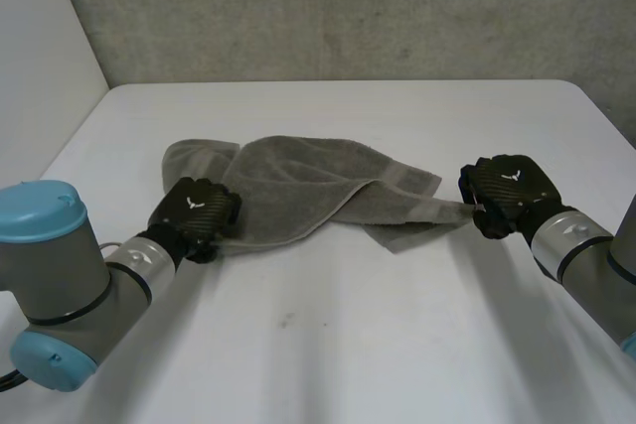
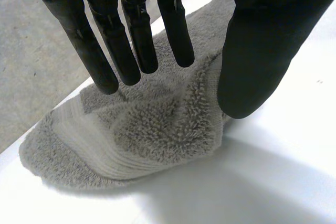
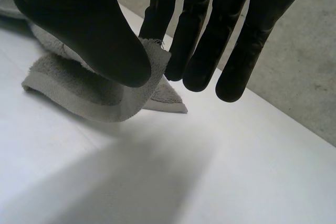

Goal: Fold the towel.

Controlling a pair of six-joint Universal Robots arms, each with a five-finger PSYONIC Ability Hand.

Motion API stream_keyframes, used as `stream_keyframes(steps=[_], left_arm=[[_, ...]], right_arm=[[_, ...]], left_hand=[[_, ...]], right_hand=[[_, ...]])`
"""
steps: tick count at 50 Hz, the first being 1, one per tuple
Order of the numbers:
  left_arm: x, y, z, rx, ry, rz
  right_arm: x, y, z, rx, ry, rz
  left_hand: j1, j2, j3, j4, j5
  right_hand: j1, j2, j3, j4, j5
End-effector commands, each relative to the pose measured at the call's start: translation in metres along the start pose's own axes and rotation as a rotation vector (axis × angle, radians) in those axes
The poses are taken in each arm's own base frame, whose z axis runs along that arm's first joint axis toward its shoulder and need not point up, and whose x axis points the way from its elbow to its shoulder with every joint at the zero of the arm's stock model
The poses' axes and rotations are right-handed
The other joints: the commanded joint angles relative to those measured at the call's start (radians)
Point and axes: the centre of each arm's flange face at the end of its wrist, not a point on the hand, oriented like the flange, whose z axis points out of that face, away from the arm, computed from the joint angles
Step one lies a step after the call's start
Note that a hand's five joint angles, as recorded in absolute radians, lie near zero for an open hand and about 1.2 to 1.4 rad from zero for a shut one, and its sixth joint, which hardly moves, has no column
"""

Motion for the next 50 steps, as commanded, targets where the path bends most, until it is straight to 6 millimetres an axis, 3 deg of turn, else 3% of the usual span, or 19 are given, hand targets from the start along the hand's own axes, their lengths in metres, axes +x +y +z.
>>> stream_keyframes(steps=[1, 4, 13, 21, 23, 25, 26, 28, 29, 31, 32, 34, 35, 36, 37, 39, 45, 48, 50], left_arm=[[-0.012, 0.01, 0.006, -0.037, -0.088, -0.004], [-0.015, 0.011, 0.007, -0.04, -0.112, -0.003], [-0.036, 0.022, 0.018, -0.023, -0.219, 0.002], [-0.042, 0.02, 0.019, -0.014, -0.23, 0.003], [-0.044, 0.014, 0.018, 0.001, -0.236, 0.009], [-0.056, -0.017, 0.007, 0.078, -0.275, 0.03], [-0.056, -0.017, 0.007, 0.078, -0.275, 0.03], [-0.067, -0.049, -0.009, 0.157, -0.313, 0.056], [-0.067, -0.049, -0.009, 0.157, -0.314, 0.056], [-0.075, -0.086, -0.029, 0.234, -0.317, 0.079], [-0.075, -0.086, -0.029, 0.234, -0.317, 0.079], [-0.079, -0.126, -0.055, 0.307, -0.282, 0.102], [-0.079, -0.126, -0.055, 0.307, -0.281, 0.102], [-0.08, -0.143, -0.068, 0.325, -0.257, 0.11], [-0.08, -0.143, -0.068, 0.325, -0.257, 0.111], [-0.08, -0.168, -0.091, 0.33, -0.21, 0.115], [-0.09, -0.176, -0.106, 0.253, -0.192, 0.088], [-0.099, -0.162, -0.103, 0.151, -0.189, 0.053], [-0.101, -0.134, -0.085, 0.016, -0.138, -0.005]], right_arm=[[0.003, -0.001, 0.0, 0.003, 0.008, 0.052], [0.004, -0.001, 0.0, -0.002, 0.01, 0.055], [0.003, 0.0, -0.001, -0.006, 0.007, 0.056], [0.003, -0.003, 0.0, 0.001, 0.009, 0.049], [0.005, -0.008, 0.001, 0.007, 0.012, 0.038], [0.009, -0.014, 0.002, 0.011, 0.017, 0.033], [0.009, -0.014, 0.002, 0.011, 0.017, 0.033], [0.017, -0.044, -0.008, 0.047, 0.031, 0.014], [0.017, -0.045, -0.008, 0.047, 0.032, 0.014], [0.025, -0.088, -0.029, 0.094, 0.043, -0.015], [0.025, -0.088, -0.03, 0.094, 0.043, -0.015], [0.031, -0.126, -0.049, 0.131, 0.054, -0.051], [0.031, -0.126, -0.049, 0.131, 0.055, -0.051], [0.034, -0.142, -0.058, 0.143, 0.064, -0.074], [0.037, -0.155, -0.067, 0.147, 0.072, -0.103], [0.038, -0.167, -0.077, 0.151, 0.08, -0.14], [0.035, -0.179, -0.101, 0.06, 0.07, -0.3], [0.034, -0.176, -0.102, 0.028, 0.056, -0.324], [0.03, -0.159, -0.09, -0.054, 0.009, -0.353]], left_hand=[[0.111, 0.114, 0.115, 0.115, 0.116], [0.153, 0.156, 0.156, 0.157, 0.157], [0.698, 0.701, 0.701, 0.702, 0.702], [0.698, 0.701, 0.702, 0.702, 0.703], [0.698, 0.701, 0.702, 0.702, 0.703], [0.698, 0.701, 0.702, 0.702, 0.703], [0.698, 0.701, 0.702, 0.702, 0.703], [0.698, 0.701, 0.702, 0.702, 0.703], [0.698, 0.701, 0.702, 0.702, 0.703], [0.698, 0.701, 0.702, 0.702, 0.703], [0.698, 0.701, 0.702, 0.702, 0.703], [0.698, 0.701, 0.702, 0.702, 0.703], [0.698, 0.701, 0.702, 0.702, 0.703], [0.698, 0.701, 0.702, 0.702, 0.703], [0.698, 0.701, 0.702, 0.702, 0.703], [0.698, 0.701, 0.702, 0.702, 0.703], [0.698, 0.701, 0.702, 0.702, 0.703], [0.698, 0.701, 0.702, 0.702, 0.703], [0.698, 0.701, 0.702, 0.702, 0.703]], right_hand=[[0.432, 0.224, 0.21, 0.202, 0.233], [0.432, 0.224, 0.21, 0.202, 0.233], [0.432, 0.224, 0.21, 0.202, 0.233], [0.432, 0.224, 0.21, 0.202, 0.233], [0.432, 0.224, 0.21, 0.202, 0.233], [0.432, 0.224, 0.21, 0.202, 0.233], [0.432, 0.224, 0.21, 0.202, 0.233], [0.432, 0.224, 0.21, 0.202, 0.233], [0.432, 0.224, 0.21, 0.202, 0.233], [0.432, 0.224, 0.21, 0.202, 0.233], [0.432, 0.224, 0.21, 0.202, 0.233], [0.432, 0.224, 0.21, 0.202, 0.233], [0.432, 0.224, 0.21, 0.202, 0.233], [0.432, 0.224, 0.21, 0.202, 0.233], [0.432, 0.224, 0.21, 0.202, 0.233], [0.432, 0.224, 0.21, 0.202, 0.233], [0.432, 0.224, 0.21, 0.202, 0.233], [0.432, 0.224, 0.21, 0.202, 0.233], [0.432, 0.224, 0.21, 0.202, 0.233]])
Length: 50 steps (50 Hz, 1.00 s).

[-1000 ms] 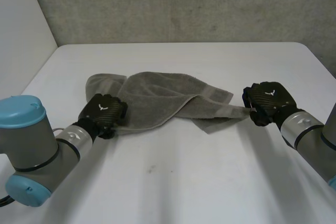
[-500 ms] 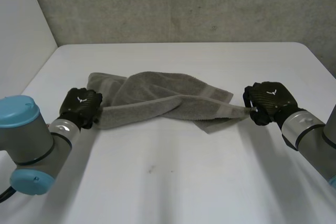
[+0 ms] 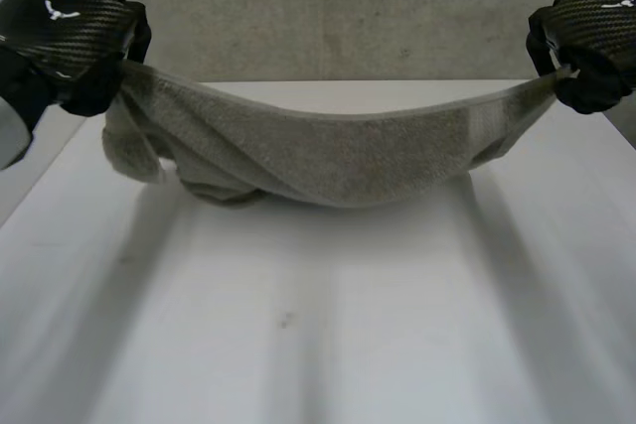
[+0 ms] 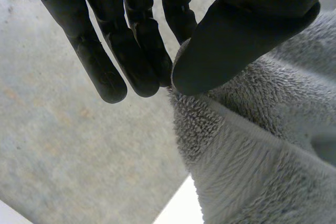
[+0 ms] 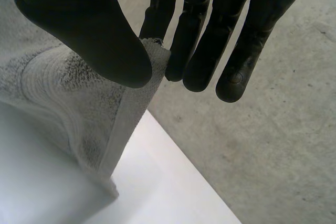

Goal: Fold the towel.

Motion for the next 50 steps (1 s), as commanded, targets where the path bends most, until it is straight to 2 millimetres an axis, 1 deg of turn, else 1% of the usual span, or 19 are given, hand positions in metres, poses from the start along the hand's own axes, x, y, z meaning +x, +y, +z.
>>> stream_keyframes(steps=[1, 3, 8, 13, 17, 20, 24, 25, 27, 28, 30, 32, 34, 38, 41, 46, 47, 49, 50], left_arm=[[-0.007, 0.046, 0.007, -0.276, 0.059, -0.086], [-0.001, 0.062, 0.012, -0.335, 0.095, -0.094], [0.028, 0.13, 0.032, -0.516, 0.24, -0.052], [0.039, 0.167, 0.054, -0.567, 0.301, -0.028], [0.037, 0.173, 0.077, -0.504, 0.275, 0.007], [0.025, 0.16, 0.105, -0.351, 0.191, 0.075], [-0.006, 0.118, 0.142, -0.026, 0.002, 0.211], [-0.006, 0.118, 0.142, -0.025, 0.002, 0.212], [-0.031, 0.061, 0.152, 0.256, -0.164, 0.288], [-0.031, 0.061, 0.152, 0.257, -0.164, 0.288], [-0.039, 0.034, 0.151, 0.394, -0.229, 0.291], [-0.052, -0.006, 0.14, 0.593, -0.299, 0.221], [-0.057, -0.014, 0.133, 0.636, -0.311, 0.167], [-0.059, -0.015, 0.12, 0.631, -0.286, 0.054], [-0.046, 0.008, 0.116, 0.535, -0.223, -0.053], [-0.001, 0.08, 0.099, 0.243, -0.068, -0.171], [-0.001, 0.08, 0.099, 0.242, -0.068, -0.171], [0.026, 0.12, 0.087, 0.095, 0.022, -0.227], [0.027, 0.12, 0.087, 0.095, 0.022, -0.227]], right_arm=[[-0.011, 0.018, 0.003, -0.143, -0.092, -0.113], [-0.024, 0.046, 0.025, -0.237, -0.173, -0.119], [-0.05, 0.073, 0.05, -0.328, -0.244, -0.163], [-0.073, 0.103, 0.081, -0.43, -0.258, -0.221], [-0.077, 0.107, 0.104, -0.399, -0.21, -0.248], [-0.066, 0.094, 0.132, -0.27, -0.096, -0.254], [-0.027, 0.034, 0.156, 0.066, 0.189, -0.232], [-0.027, 0.034, 0.156, 0.067, 0.19, -0.232], [0.009, -0.025, 0.144, 0.355, 0.393, -0.169], [0.009, -0.026, 0.144, 0.357, 0.394, -0.169], [0.029, -0.059, 0.122, 0.567, 0.512, -0.118], [0.032, -0.068, 0.112, 0.638, 0.543, -0.109], [0.033, -0.069, 0.105, 0.668, 0.558, -0.11], [0.016, -0.047, 0.1, 0.6, 0.478, -0.112], [0.006, -0.033, 0.102, 0.546, 0.422, -0.113], [-0.031, 0.038, 0.1, 0.227, 0.192, -0.086], [-0.031, 0.038, 0.1, 0.226, 0.191, -0.086], [-0.051, 0.077, 0.093, 0.057, 0.087, -0.06], [-0.051, 0.077, 0.093, 0.056, 0.086, -0.06]], left_hand=[[0.211, 0.179, 0.18, 0.179, 0.188], [0.211, 0.179, 0.18, 0.179, 0.188], [0.211, 0.179, 0.18, 0.179, 0.188], [0.211, 0.179, 0.18, 0.179, 0.188], [0.211, 0.179, 0.18, 0.179, 0.188], [0.211, 0.179, 0.18, 0.179, 0.188], [0.211, 0.179, 0.18, 0.179, 0.188], [0.211, 0.179, 0.18, 0.179, 0.188], [0.211, 0.179, 0.18, 0.179, 0.188], [0.211, 0.179, 0.18, 0.179, 0.188], [0.211, 0.179, 0.18, 0.179, 0.188], [0.211, 0.179, 0.18, 0.179, 0.188], [0.211, 0.179, 0.18, 0.179, 0.188], [0.211, 0.179, 0.18, 0.179, 0.188], [0.211, 0.179, 0.18, 0.179, 0.188], [0.211, 0.179, 0.18, 0.179, 0.188], [0.211, 0.179, 0.18, 0.179, 0.188], [0.211, 0.179, 0.18, 0.179, 0.188], [0.211, 0.179, 0.18, 0.179, 0.188]], right_hand=[[0.432, 0.216, 0.206, 0.202, 0.232], [0.432, 0.216, 0.206, 0.202, 0.232], [0.432, 0.216, 0.206, 0.202, 0.232], [0.432, 0.216, 0.206, 0.202, 0.232], [0.432, 0.216, 0.206, 0.202, 0.232], [0.432, 0.216, 0.206, 0.202, 0.232], [0.432, 0.216, 0.206, 0.202, 0.232], [0.432, 0.216, 0.206, 0.202, 0.232], [0.432, 0.216, 0.206, 0.202, 0.232], [0.432, 0.216, 0.206, 0.202, 0.232], [0.432, 0.216, 0.206, 0.202, 0.232], [0.432, 0.216, 0.206, 0.202, 0.232], [0.432, 0.216, 0.206, 0.202, 0.232], [0.432, 0.216, 0.206, 0.202, 0.232], [0.432, 0.216, 0.206, 0.202, 0.232], [0.432, 0.216, 0.206, 0.202, 0.232], [0.432, 0.216, 0.206, 0.202, 0.232], [0.432, 0.216, 0.206, 0.202, 0.232], [0.432, 0.216, 0.206, 0.202, 0.232]])
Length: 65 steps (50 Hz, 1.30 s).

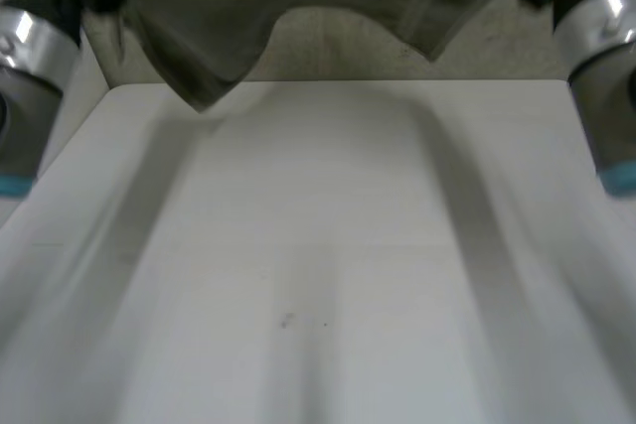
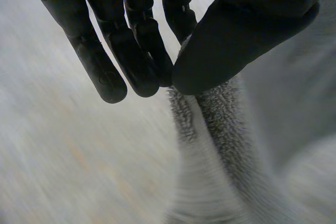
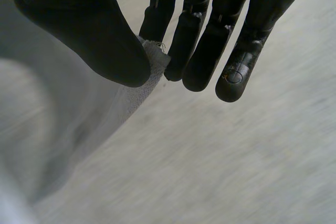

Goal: Fold the towel.

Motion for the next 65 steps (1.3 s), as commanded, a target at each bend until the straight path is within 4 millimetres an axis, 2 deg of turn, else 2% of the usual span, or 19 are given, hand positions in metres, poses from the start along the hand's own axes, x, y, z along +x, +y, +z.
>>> stream_keyframes(steps=[1, 2, 4, 5, 7, 8, 10, 13, 15, 18, 19, 20, 21, 22, 28, 36, 41, 53, 65], left_arm=[[0.049, 0.085, -0.08, -0.426, 0.169, -0.151], [0.049, 0.085, -0.08, -0.427, 0.169, -0.151], [0.066, 0.109, -0.113, -0.588, 0.226, -0.148], [0.066, 0.109, -0.113, -0.589, 0.226, -0.148], [0.076, 0.118, -0.136, -0.694, 0.296, -0.092], [0.076, 0.118, -0.136, -0.694, 0.296, -0.091], [0.083, 0.127, -0.153, -0.777, 0.366, -0.02], [0.086, 0.133, -0.162, -0.821, 0.42, 0.039], [0.087, 0.135, -0.164, -0.828, 0.436, 0.057], [0.087, 0.136, -0.164, -0.827, 0.445, 0.074], [0.087, 0.136, -0.164, -0.827, 0.445, 0.074], [0.087, 0.136, -0.164, -0.826, 0.444, 0.075], [0.087, 0.136, -0.164, -0.826, 0.444, 0.075], [0.087, 0.136, -0.165, -0.83, 0.443, 0.075], [0.087, 0.135, -0.165, -0.826, 0.443, 0.077], [0.084, 0.136, -0.165, -0.832, 0.433, 0.076], [0.074, 0.143, -0.168, -0.863, 0.397, 0.08], [0.054, 0.151, -0.157, -0.829, 0.295, 0.124], [0.046, 0.156, -0.151, -0.837, 0.208, -0.034]], right_arm=[[-0.048, 0.077, -0.068, -0.446, -0.304, 0.044], [-0.048, 0.077, -0.068, -0.447, -0.305, 0.044], [-0.066, 0.099, -0.1, -0.613, -0.436, 0.038], [-0.07, 0.104, -0.111, -0.661, -0.481, 0.025], [-0.072, 0.107, -0.119, -0.696, -0.515, 0.012], [-0.07, 0.112, -0.123, -0.715, -0.519, 0.004], [-0.065, 0.119, -0.126, -0.735, -0.513, 0.001], [-0.056, 0.127, -0.127, -0.75, -0.5, 0.007], [-0.053, 0.13, -0.126, -0.75, -0.495, 0.022], [-0.045, 0.136, -0.123, -0.736, -0.467, 0.041], [-0.04, 0.141, -0.123, -0.74, -0.448, 0.045], [-0.04, 0.141, -0.123, -0.74, -0.448, 0.045], [-0.037, 0.145, -0.123, -0.742, -0.436, 0.047], [-0.034, 0.148, -0.123, -0.744, -0.422, 0.045], [-0.03, 0.153, -0.125, -0.756, -0.405, 0.046], [-0.022, 0.16, -0.121, -0.743, -0.362, 0.035], [-0.018, 0.164, -0.119, -0.744, -0.337, 0.034], [-0.023, 0.165, -0.127, -0.76, -0.353, 0.047], [-0.025, 0.165, -0.128, -0.762, -0.359, 0.049]], left_hand=[[0.206, 0.178, 0.18, 0.179, 0.186], [0.206, 0.178, 0.18, 0.179, 0.186], [0.206, 0.178, 0.18, 0.179, 0.186], [0.206, 0.178, 0.18, 0.179, 0.186], [0.206, 0.178, 0.18, 0.179, 0.186], [0.206, 0.178, 0.18, 0.179, 0.186], [0.206, 0.178, 0.18, 0.179, 0.186], [0.206, 0.178, 0.18, 0.179, 0.186], [0.198, 0.17, 0.171, 0.171, 0.178], [0.002, -0.026, -0.025, -0.025, -0.018], [0.001, -0.027, -0.026, -0.026, -0.019], [-0.156, -0.184, -0.183, -0.183, -0.176], [-0.157, -0.185, -0.184, -0.184, -0.178], [-0.277, -0.305, -0.303, -0.304, -0.297], [-0.395, -0.423, -0.422, -0.422, -0.415], [-0.386, -0.414, -0.413, -0.413, -0.407], [-0.386, -0.414, -0.413, -0.413, -0.407], [-0.331, -0.359, -0.357, -0.358, -0.351], [-0.319, -0.347, -0.346, -0.346, -0.339]], right_hand=[[0.432, 0.216, 0.206, 0.201, 0.232], [0.432, 0.216, 0.206, 0.201, 0.232], [0.432, 0.216, 0.206, 0.201, 0.232], [0.432, 0.216, 0.206, 0.201, 0.232], [0.432, 0.216, 0.206, 0.201, 0.232], [0.432, 0.216, 0.206, 0.201, 0.232], [0.432, 0.216, 0.206, 0.201, 0.232], [0.432, 0.216, 0.206, 0.201, 0.232], [0.432, 0.216, 0.206, 0.201, 0.232], [0.432, 0.216, 0.206, 0.201, 0.232], [0.432, 0.216, 0.206, 0.201, 0.232], [0.432, 0.216, 0.206, 0.201, 0.232], [0.432, 0.216, 0.206, 0.201, 0.232], [0.432, 0.216, 0.206, 0.201, 0.232], [0.432, 0.216, 0.206, 0.201, 0.232], [0.432, 0.216, 0.206, 0.201, 0.232], [0.432, 0.216, 0.206, 0.201, 0.232], [0.432, 0.216, 0.206, 0.201, 0.232], [0.432, 0.216, 0.206, 0.201, 0.232]])
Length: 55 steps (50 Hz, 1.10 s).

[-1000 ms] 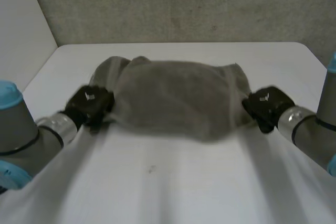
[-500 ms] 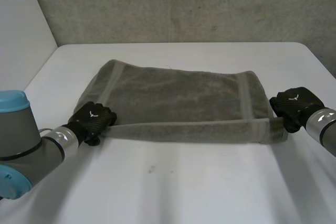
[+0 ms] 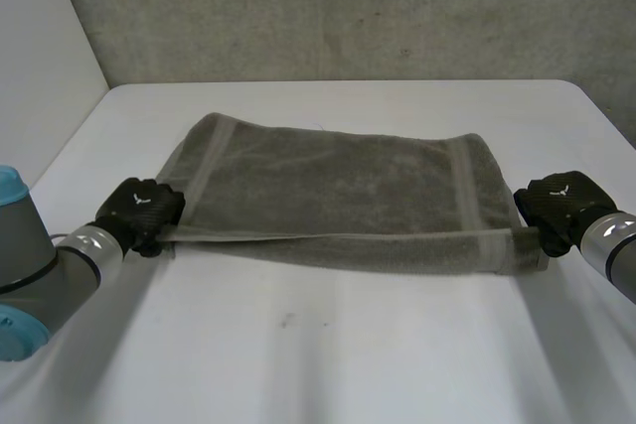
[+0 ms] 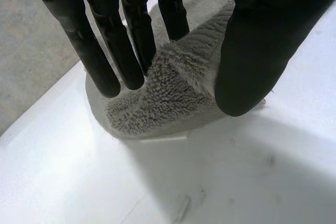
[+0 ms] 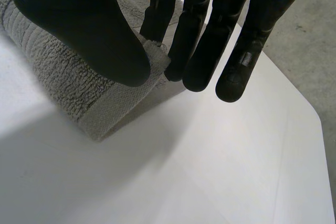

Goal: Fold the towel.

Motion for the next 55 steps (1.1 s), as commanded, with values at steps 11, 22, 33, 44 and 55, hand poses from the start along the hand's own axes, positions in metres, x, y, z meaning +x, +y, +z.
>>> stream_keyframes(steps=[11, 22, 33, 44, 55], left_arm=[[0.003, -0.007, 0.001, 0.035, 0.07, -0.284], [0.005, -0.009, 0.002, 0.034, 0.069, -0.296], [-0.017, 0.005, 0.02, -0.007, -0.106, -0.282], [-0.022, 0.01, 0.015, -0.024, -0.146, -0.269], [-0.019, -0.008, -0.005, 0.017, -0.126, -0.228]], right_arm=[[-0.002, 0.001, 0.0, -0.002, -0.005, 0.001], [-0.003, 0.002, 0.0, -0.004, -0.009, 0.002], [-0.003, 0.003, 0.001, 0.001, -0.004, -0.002], [-0.003, 0.003, 0.001, 0.002, -0.005, -0.002], [-0.006, 0.005, -0.001, -0.006, -0.015, 0.0]], left_hand=[[-0.018, -0.018, -0.019, -0.019, -0.018], [-0.024, -0.024, -0.025, -0.025, -0.024], [-0.007, -0.007, -0.008, -0.007, -0.006], [-0.009, -0.01, -0.01, -0.01, -0.009], [0.102, 0.102, 0.101, 0.101, 0.103]], right_hand=[[0.432, 0.216, 0.206, 0.201, 0.231], [0.432, 0.216, 0.206, 0.201, 0.231], [0.432, 0.216, 0.206, 0.201, 0.231], [0.432, 0.216, 0.206, 0.201, 0.231], [0.432, 0.216, 0.206, 0.201, 0.231]])
